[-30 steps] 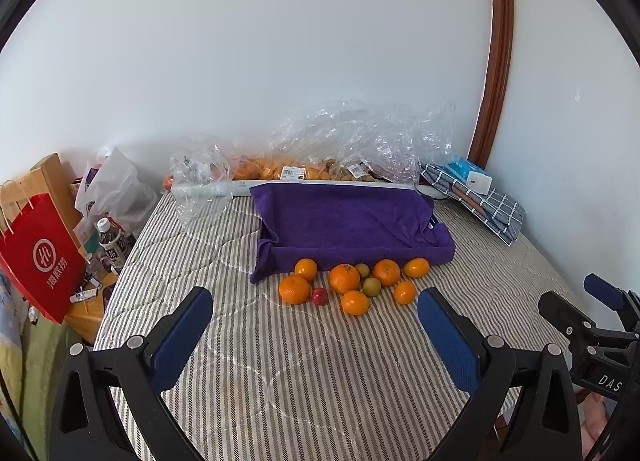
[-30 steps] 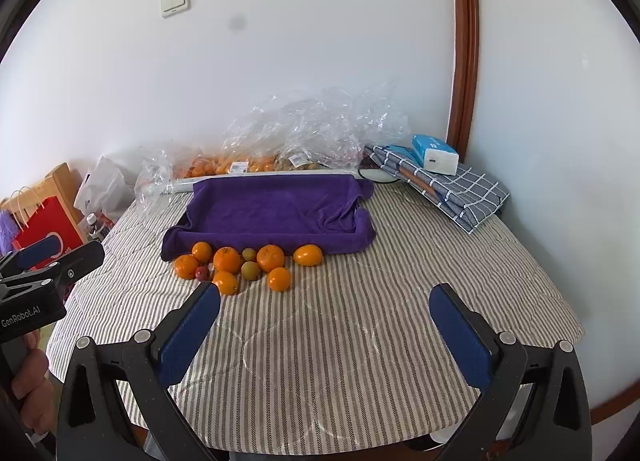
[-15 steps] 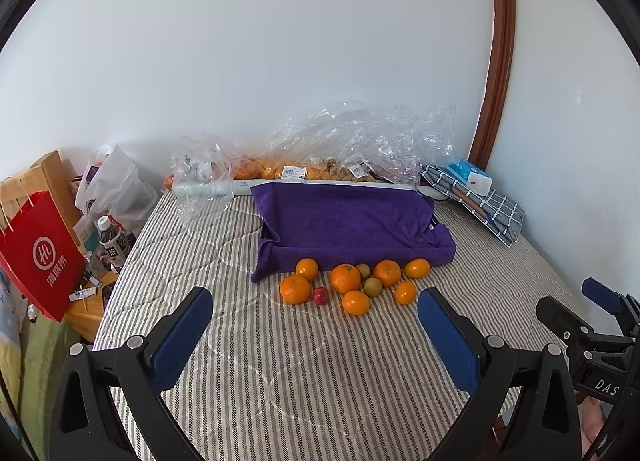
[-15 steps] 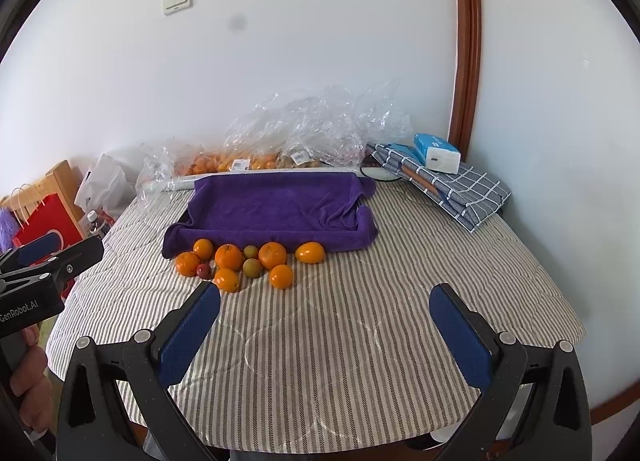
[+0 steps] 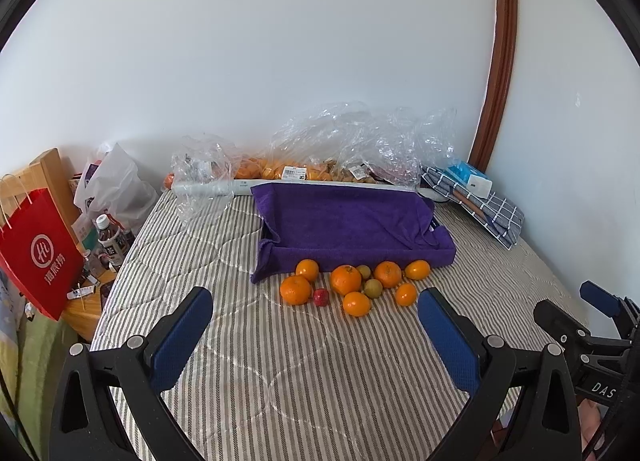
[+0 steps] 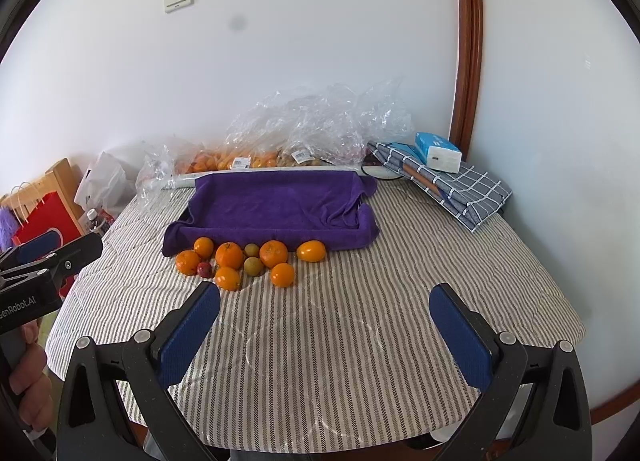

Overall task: Organize fruits
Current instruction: 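Close the right tool on an orange at the pile front while the left tool approaches the pile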

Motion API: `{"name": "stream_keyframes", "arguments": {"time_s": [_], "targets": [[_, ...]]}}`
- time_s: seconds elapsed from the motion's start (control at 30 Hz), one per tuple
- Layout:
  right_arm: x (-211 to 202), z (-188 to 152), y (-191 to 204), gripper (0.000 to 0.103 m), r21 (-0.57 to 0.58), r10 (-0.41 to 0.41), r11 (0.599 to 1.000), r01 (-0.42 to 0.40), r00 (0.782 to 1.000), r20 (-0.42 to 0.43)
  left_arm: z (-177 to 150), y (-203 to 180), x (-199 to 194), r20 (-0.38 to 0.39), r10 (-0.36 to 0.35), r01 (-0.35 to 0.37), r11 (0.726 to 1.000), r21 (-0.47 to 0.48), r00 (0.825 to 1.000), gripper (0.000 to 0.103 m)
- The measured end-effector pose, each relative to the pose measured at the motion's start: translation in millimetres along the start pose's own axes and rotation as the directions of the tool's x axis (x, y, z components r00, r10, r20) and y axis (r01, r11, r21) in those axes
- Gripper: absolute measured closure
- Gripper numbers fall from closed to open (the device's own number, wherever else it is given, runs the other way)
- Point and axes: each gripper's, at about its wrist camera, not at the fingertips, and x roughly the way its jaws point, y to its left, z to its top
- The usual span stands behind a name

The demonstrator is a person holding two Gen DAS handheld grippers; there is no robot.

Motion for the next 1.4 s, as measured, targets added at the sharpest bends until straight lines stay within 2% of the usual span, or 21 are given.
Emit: {"name": "stream_keyframes", "arguments": {"time_s": [0.27, 0.6, 0.8, 0.93, 1.07, 1.23, 1.4], "targets": [[21.3, -1.1, 1.2, 0.000, -0.006, -0.008, 1.000, 0.008, 0.999, -0.031, -1.7, 6.6, 19.1, -0.019, -0.003, 0.002, 1.000, -0.019, 1.000, 0.000], [73.3, -7.7, -0.9, 0.000, 0.006, -0.035, 0.999, 0.036, 0.992, -0.118, -12.2, 30.2, 68.9, -0.089, -0.003, -0.002, 0.998, -0.056, 0.996, 0.000], [106.3, -14.7, -0.8, 0.000, 0.010, -0.001, 1.000, 0.002, 0.988, -0.153, -20.8, 43.9, 100.2, -0.133, -0.002, -0.008, 0.998, -0.070, 0.991, 0.000], [128.4, -18.5, 4.8, 0.000, -0.018, -0.028, 1.000, 0.025, 0.983, -0.183, -25.7, 53.0, 116.7, -0.149, 0.005, -0.016, 0.997, -0.075, 0.989, 0.000], [147.6, -24.1, 8.4, 0.000, -0.036, -0.025, 0.999, 0.018, 0.978, -0.209, -29.2, 60.1, 128.3, -0.155, 0.013, -0.025, 0.997, -0.072, 0.988, 0.000], [163.2, -29.6, 9.6, 0.001, -0.025, 0.018, 0.999, -0.024, 0.976, -0.218, -31.0, 65.8, 139.6, -0.163, 0.010, -0.023, 0.997, -0.074, 0.987, 0.001], [173.2, -29.3, 12.1, 0.002, -0.024, 0.014, 1.000, -0.020, 0.973, -0.232, -32.4, 70.5, 147.1, -0.165, 0.017, -0.028, 0.997, -0.067, 0.986, 0.001]]}}
